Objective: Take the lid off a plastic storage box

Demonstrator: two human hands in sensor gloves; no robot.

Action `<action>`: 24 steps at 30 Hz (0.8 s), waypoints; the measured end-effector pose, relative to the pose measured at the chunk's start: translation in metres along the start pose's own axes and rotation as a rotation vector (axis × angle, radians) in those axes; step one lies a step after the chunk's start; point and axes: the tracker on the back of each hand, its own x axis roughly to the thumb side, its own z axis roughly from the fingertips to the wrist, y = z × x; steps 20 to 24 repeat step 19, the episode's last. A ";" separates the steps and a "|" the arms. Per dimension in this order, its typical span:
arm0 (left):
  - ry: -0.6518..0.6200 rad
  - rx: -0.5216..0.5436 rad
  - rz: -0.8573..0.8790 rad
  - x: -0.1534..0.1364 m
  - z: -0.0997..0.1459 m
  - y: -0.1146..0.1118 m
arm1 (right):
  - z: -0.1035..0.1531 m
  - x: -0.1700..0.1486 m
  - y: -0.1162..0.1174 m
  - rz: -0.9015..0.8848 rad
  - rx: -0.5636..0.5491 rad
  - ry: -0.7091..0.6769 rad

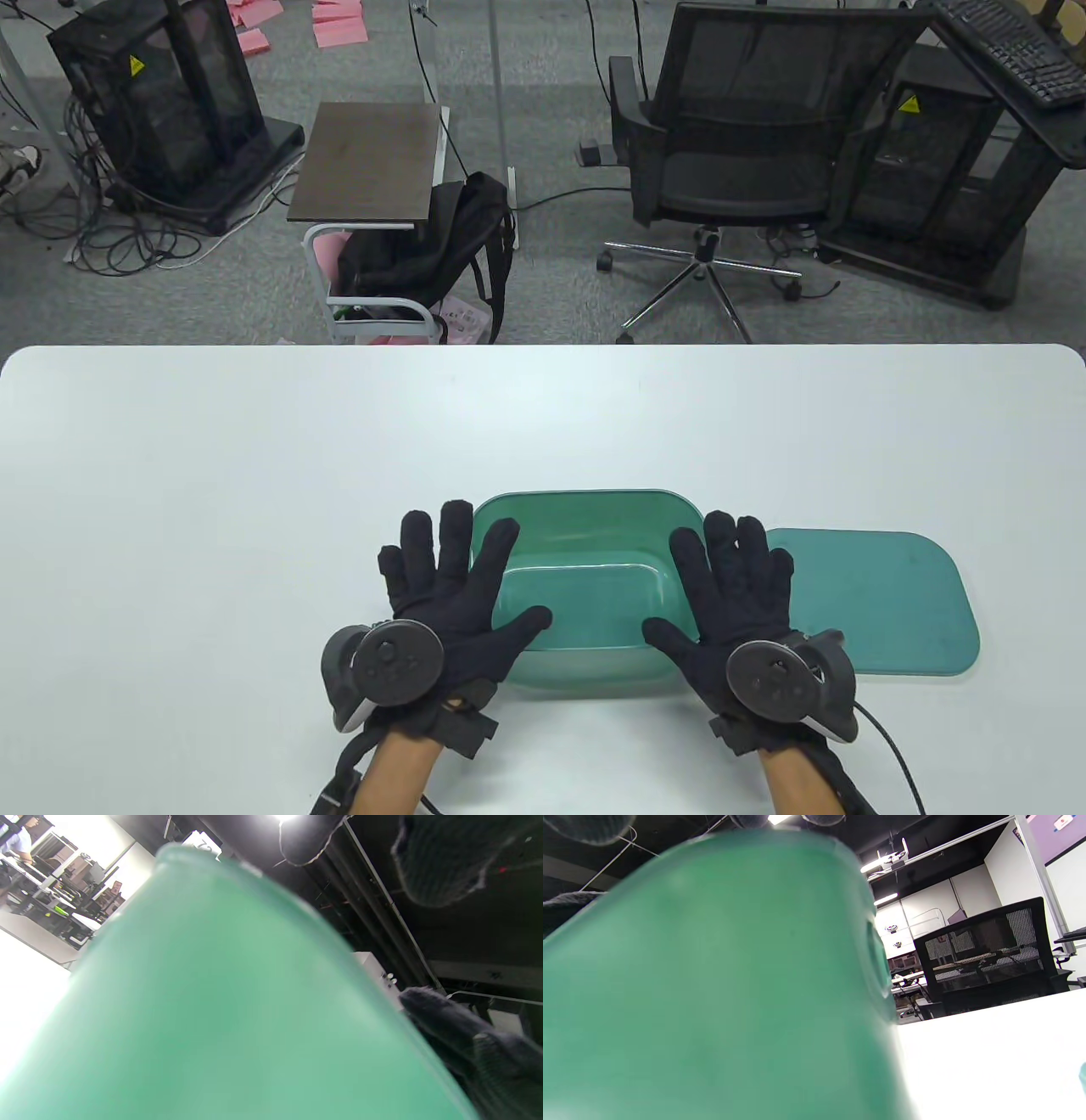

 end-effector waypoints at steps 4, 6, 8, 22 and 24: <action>-0.004 0.003 -0.005 -0.002 0.001 0.000 | 0.000 0.000 0.000 0.009 -0.008 -0.003; 0.005 0.003 0.003 -0.003 0.001 0.001 | 0.001 0.000 0.000 0.002 -0.008 -0.004; -0.001 0.013 0.016 -0.004 0.001 0.001 | 0.001 0.000 0.000 0.000 -0.012 -0.003; -0.001 0.011 0.025 -0.003 0.003 0.001 | 0.000 0.001 0.001 -0.002 -0.003 0.004; -0.001 0.011 0.025 -0.003 0.003 0.001 | 0.000 0.001 0.001 -0.002 -0.003 0.004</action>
